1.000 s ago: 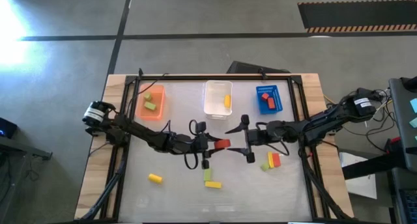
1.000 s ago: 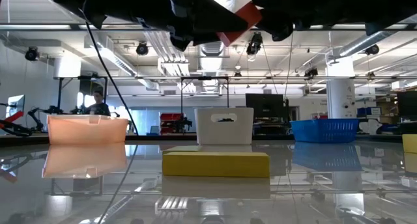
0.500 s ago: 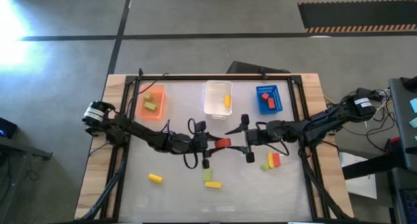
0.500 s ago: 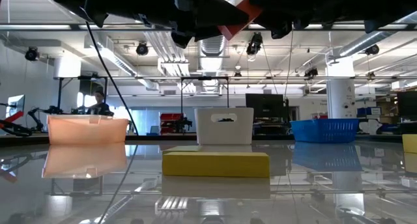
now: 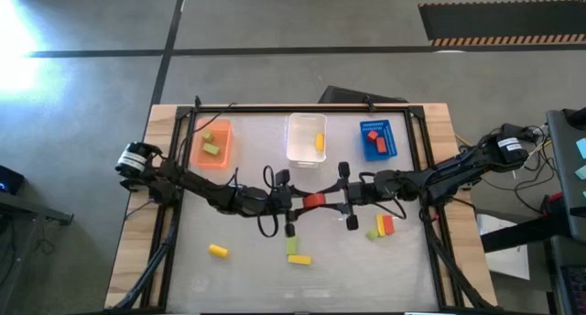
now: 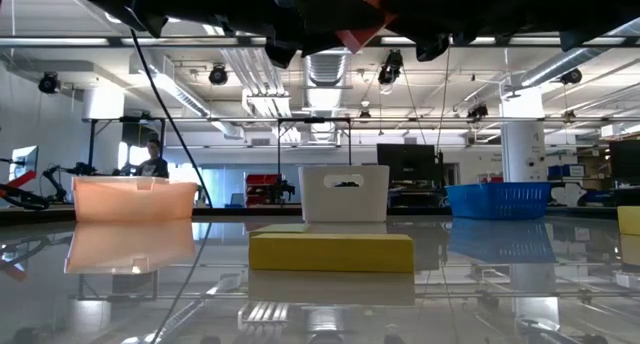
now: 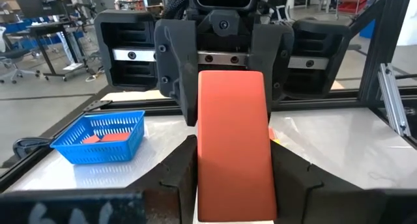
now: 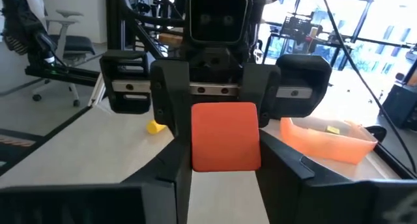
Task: Sort & place blocks by color
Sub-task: Put the top orange block into the blue bin
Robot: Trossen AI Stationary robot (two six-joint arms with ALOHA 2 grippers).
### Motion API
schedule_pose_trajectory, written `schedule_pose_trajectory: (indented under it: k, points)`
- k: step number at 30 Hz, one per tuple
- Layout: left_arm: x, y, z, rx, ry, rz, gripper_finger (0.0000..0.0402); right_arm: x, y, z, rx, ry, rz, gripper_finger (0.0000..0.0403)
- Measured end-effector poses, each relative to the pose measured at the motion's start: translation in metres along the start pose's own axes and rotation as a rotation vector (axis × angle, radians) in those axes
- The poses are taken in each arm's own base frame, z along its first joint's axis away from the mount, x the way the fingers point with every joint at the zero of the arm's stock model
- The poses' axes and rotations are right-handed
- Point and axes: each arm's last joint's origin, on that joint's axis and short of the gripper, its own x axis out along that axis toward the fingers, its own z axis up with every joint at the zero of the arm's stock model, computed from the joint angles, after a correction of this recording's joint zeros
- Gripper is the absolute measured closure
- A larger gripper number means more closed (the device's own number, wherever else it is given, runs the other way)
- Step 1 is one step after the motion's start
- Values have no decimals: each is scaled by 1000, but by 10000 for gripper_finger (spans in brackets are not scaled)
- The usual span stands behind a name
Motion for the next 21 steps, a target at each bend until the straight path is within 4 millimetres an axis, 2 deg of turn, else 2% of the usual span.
schedule_pose_trajectory:
  k: [2,7,11,13,16,19,21]
  points:
    - [0,0,0,-2,1,-1,262,0,0,0,-2,1,3,284]
    - [0,0,-1,-5,10,-2,161,2,-2,6,24,85,-6,284]
    - [-1,0,-2,-11,31,6,126,5,-6,18,69,261,-101,284]
    - [-2,2,-3,-39,50,24,123,4,-10,23,74,406,-223,284]
    - [-6,-1,-3,-75,86,-1,121,-3,-27,24,69,637,-498,284]
    - [-7,1,-5,-93,113,8,120,-17,-42,25,105,821,-712,284]
    - [-7,2,-5,-94,114,20,119,-28,-56,25,189,900,-834,284]
